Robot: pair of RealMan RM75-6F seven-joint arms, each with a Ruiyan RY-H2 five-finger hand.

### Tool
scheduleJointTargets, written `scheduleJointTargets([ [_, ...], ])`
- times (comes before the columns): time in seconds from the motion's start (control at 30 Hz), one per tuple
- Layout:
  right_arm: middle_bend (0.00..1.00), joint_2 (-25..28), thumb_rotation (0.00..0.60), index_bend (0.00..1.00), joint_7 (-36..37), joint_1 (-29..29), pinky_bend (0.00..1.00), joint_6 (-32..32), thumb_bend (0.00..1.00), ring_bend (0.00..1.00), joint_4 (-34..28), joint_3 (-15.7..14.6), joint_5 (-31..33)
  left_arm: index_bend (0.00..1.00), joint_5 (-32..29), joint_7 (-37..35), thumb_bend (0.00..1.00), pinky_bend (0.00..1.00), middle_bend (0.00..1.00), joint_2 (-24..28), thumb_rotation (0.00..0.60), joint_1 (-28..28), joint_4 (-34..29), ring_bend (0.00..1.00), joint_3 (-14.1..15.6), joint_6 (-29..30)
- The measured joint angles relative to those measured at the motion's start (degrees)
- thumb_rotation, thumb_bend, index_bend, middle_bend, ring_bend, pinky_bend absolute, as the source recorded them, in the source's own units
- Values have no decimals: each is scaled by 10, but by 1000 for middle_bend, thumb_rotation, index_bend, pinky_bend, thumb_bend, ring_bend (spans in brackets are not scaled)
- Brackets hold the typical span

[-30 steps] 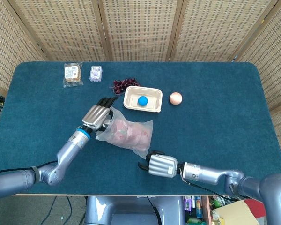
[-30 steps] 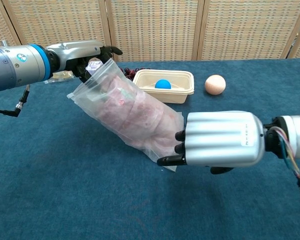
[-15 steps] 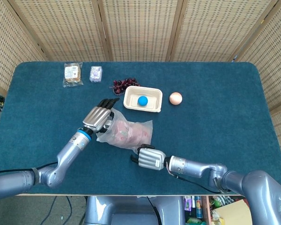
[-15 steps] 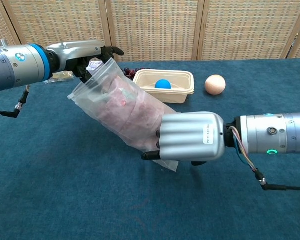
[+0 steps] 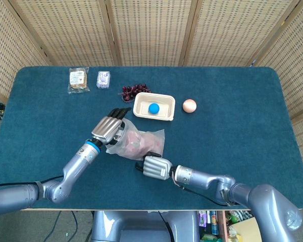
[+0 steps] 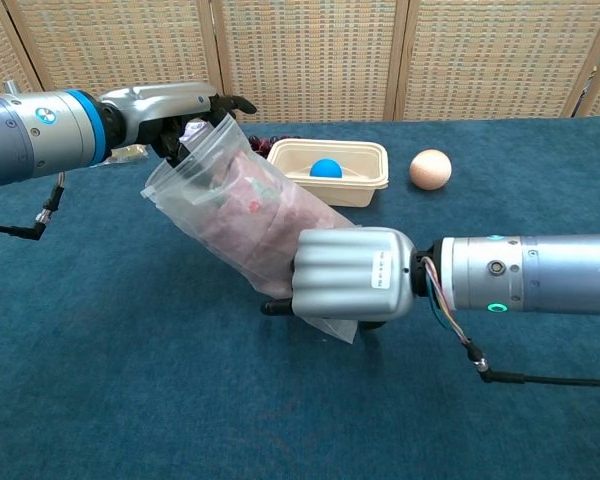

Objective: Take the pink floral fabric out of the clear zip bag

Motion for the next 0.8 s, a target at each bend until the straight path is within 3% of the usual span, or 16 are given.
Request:
scheduleJointTargets([
  [0.5,661,-43,600,220,4,13,816,8,124,607,38,11,27,709,4,-20,867,0,0,2,600,4,-3,0,-1,2],
  [0.63,664,-54,600,220,8,15,816,12,183,608,49,9,32,710,6,-23,867,0,0,4,600,5,-4,0,0,2],
  [0.8,667,-59,600,243,15,17,816,15,341,610,56,5,38,709,6,-29,867,0,0,5,600,6,-1,0,3,-1],
])
